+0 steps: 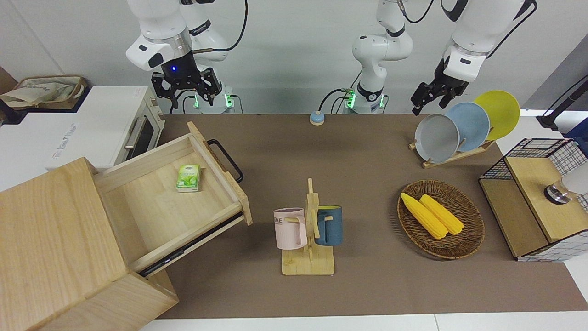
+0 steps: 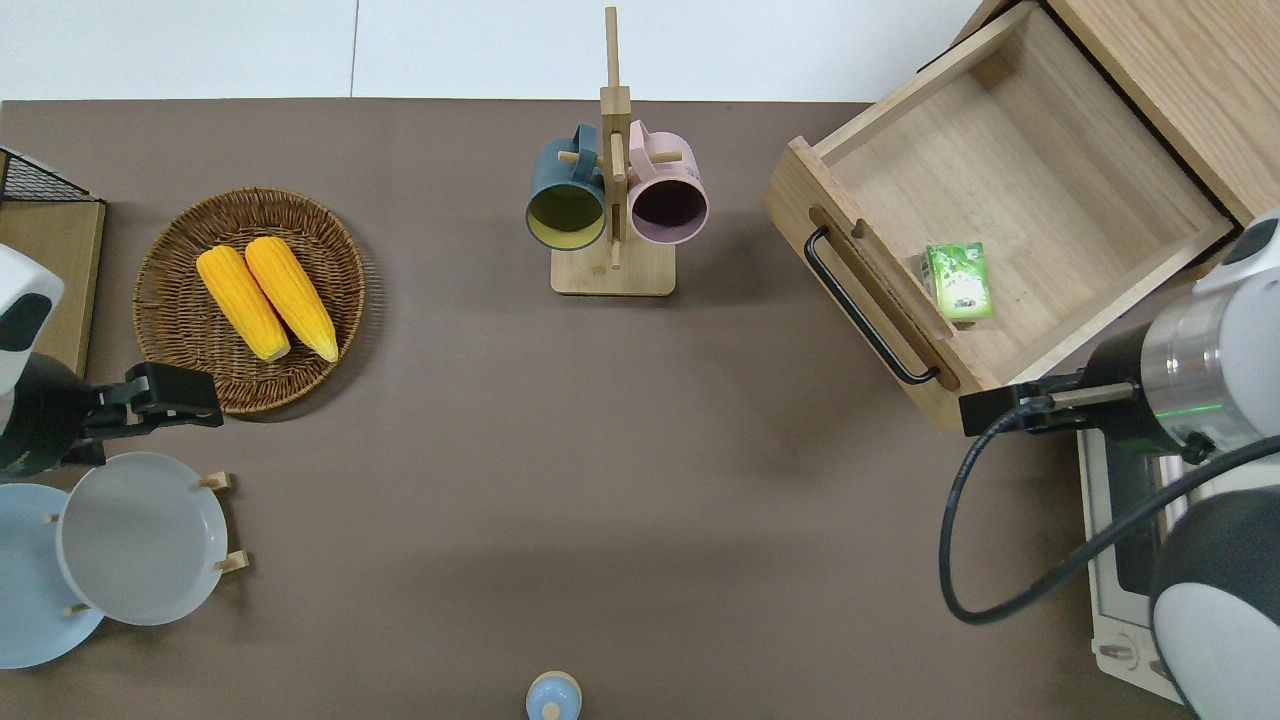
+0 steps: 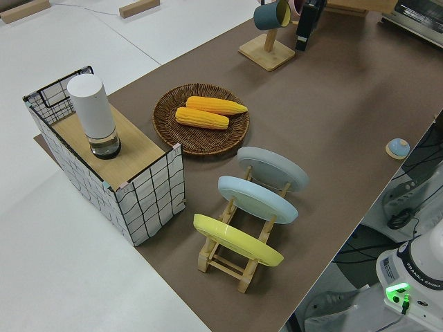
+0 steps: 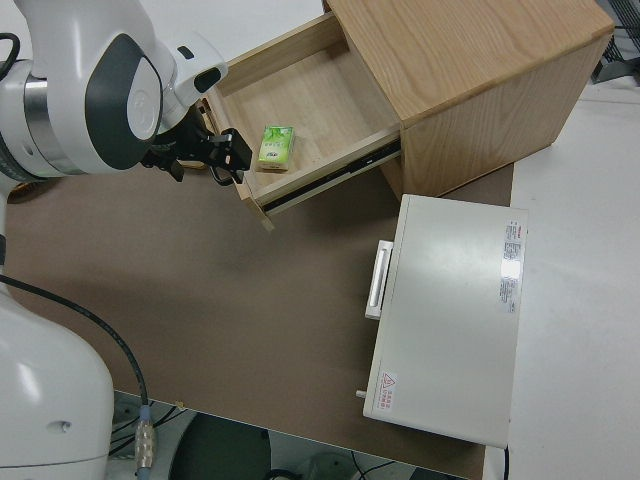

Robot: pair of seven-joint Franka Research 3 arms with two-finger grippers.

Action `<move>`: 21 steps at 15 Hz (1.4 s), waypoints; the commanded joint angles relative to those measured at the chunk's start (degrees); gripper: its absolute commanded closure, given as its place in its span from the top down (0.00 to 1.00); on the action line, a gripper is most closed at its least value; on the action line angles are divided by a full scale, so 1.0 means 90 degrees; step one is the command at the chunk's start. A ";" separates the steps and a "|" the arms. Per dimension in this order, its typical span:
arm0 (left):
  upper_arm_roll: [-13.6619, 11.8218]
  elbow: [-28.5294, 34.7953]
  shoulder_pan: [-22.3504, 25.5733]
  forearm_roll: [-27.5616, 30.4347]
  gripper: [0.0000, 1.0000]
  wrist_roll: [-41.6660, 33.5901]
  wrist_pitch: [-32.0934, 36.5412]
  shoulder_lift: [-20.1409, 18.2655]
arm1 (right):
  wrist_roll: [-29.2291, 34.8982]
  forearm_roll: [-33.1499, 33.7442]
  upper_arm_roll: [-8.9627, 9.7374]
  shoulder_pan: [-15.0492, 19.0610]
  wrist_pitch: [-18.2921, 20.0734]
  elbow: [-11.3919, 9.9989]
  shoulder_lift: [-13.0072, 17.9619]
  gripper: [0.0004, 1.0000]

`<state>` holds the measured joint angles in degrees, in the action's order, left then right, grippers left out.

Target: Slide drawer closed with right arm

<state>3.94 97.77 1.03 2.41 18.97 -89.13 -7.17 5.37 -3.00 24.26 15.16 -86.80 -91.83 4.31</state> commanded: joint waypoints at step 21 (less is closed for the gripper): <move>-0.0028 -0.0024 -0.0007 0.0006 0.99 -0.0056 0.0108 -0.0053 | 0.0009 0.0118 -0.0098 -0.0015 0.0065 0.0018 0.0058 0.98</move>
<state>3.94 97.77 1.03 2.41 18.97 -89.13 -7.17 5.41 -2.85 23.20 14.72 -86.80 -91.57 4.38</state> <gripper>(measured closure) 0.004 0.013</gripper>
